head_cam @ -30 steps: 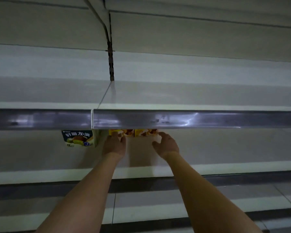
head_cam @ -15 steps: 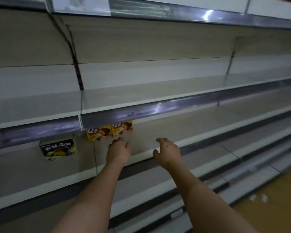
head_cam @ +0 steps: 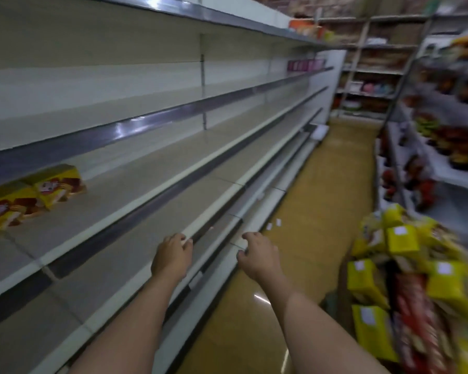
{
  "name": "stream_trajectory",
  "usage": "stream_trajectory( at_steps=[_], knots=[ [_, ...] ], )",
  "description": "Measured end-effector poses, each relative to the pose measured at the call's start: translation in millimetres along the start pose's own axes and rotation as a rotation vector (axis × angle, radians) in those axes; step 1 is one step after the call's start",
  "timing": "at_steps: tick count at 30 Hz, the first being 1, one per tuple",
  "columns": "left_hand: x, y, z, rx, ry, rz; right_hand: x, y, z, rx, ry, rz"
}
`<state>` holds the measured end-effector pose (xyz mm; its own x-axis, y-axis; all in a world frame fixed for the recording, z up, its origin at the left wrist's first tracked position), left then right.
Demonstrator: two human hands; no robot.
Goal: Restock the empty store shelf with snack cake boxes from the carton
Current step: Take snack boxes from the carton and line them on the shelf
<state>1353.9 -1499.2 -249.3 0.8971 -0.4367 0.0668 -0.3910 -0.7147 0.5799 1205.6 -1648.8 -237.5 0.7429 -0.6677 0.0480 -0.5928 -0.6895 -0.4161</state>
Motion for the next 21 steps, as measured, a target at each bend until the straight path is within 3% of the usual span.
stream_trajectory(
  at_steps=[12,21],
  knots=[
    [-138,193,156,-0.05,-0.338,0.364,-155,236,-95,-0.081,0.172,0.491],
    [-231,281,221,-0.058,-0.482,0.475,-240,356,-154,-0.019,0.306,0.745]
  ],
)
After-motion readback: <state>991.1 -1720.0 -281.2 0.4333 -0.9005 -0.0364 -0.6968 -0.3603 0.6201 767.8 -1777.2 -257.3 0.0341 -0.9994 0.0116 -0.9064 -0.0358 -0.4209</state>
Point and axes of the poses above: each hand's wrist, its own x-axis towards the middle knuckle, its own z-axis out of the palm, y = z × x, the point moved 7 cm from there along x, towards the middle knuckle, and after that the axes turned 2 degrees about y, right-handed, at the moved point
